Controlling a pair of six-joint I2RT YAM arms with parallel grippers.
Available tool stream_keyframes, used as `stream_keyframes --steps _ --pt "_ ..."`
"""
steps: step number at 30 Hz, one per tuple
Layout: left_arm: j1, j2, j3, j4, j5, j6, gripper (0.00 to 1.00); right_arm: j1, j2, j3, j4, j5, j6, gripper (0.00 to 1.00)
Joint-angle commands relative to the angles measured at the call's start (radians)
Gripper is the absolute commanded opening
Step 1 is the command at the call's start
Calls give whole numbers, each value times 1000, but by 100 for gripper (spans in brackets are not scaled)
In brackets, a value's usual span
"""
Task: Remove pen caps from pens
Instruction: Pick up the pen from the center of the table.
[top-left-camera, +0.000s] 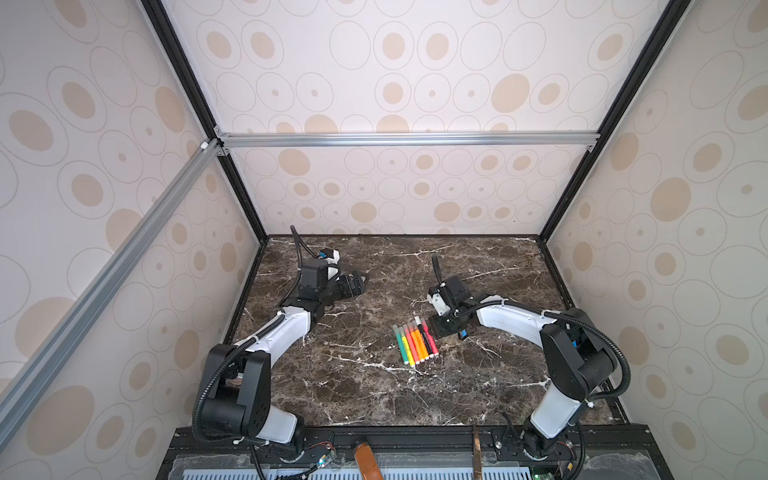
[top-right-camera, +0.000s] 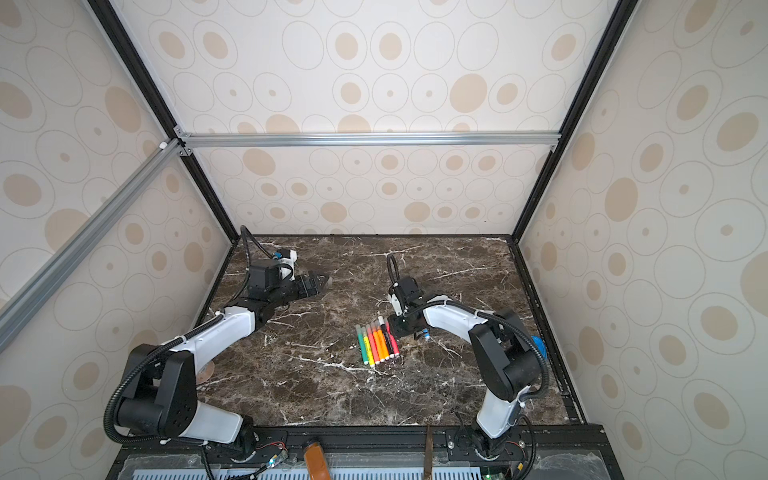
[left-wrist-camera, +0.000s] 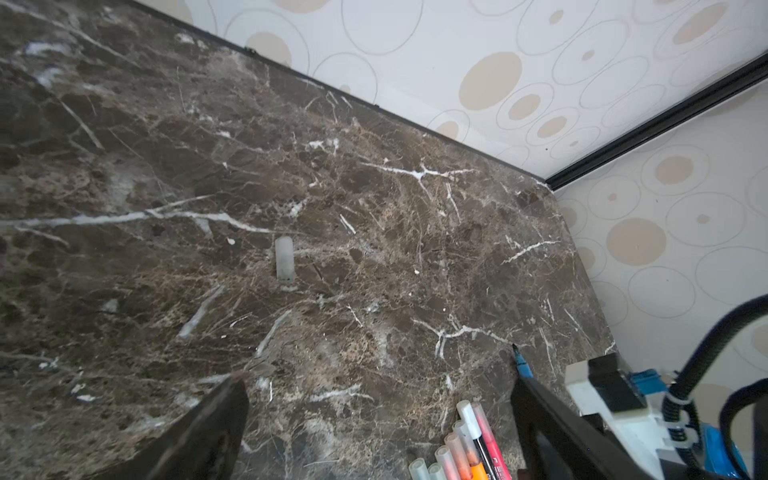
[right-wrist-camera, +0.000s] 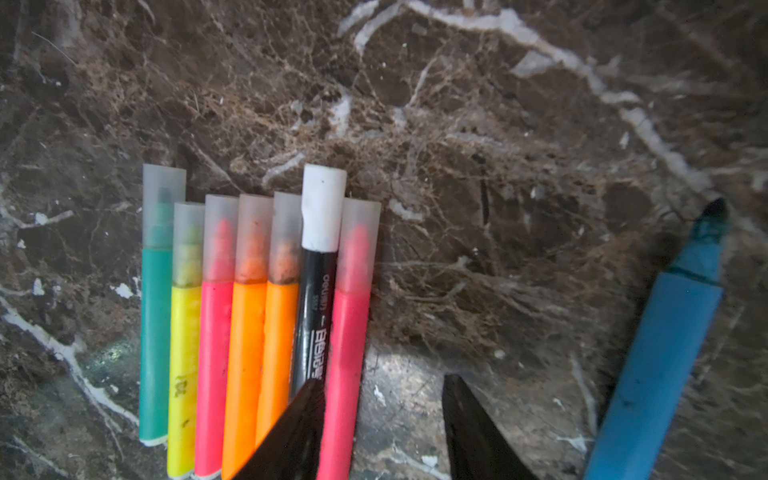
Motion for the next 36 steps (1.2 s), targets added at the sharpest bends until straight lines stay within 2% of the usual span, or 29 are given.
stream_keyframes --steps 1,14,23,25,32,36 --pt "5 -20 -8 56 -8 -18 100 19 30 -2 -17 15 0 49" --pt "5 -5 -3 48 4 -15 100 39 84 8 -62 65 1 44" --pt "3 12 9 43 25 -12 96 40 99 0 -75 74 -4 27" --pt "3 18 14 37 29 -9 95 42 102 2 -82 78 -8 27" --pt "3 17 19 26 24 -4 95 60 128 20 -135 154 -18 38" --pt "3 17 21 16 21 1 95 64 145 20 -152 181 -18 37"
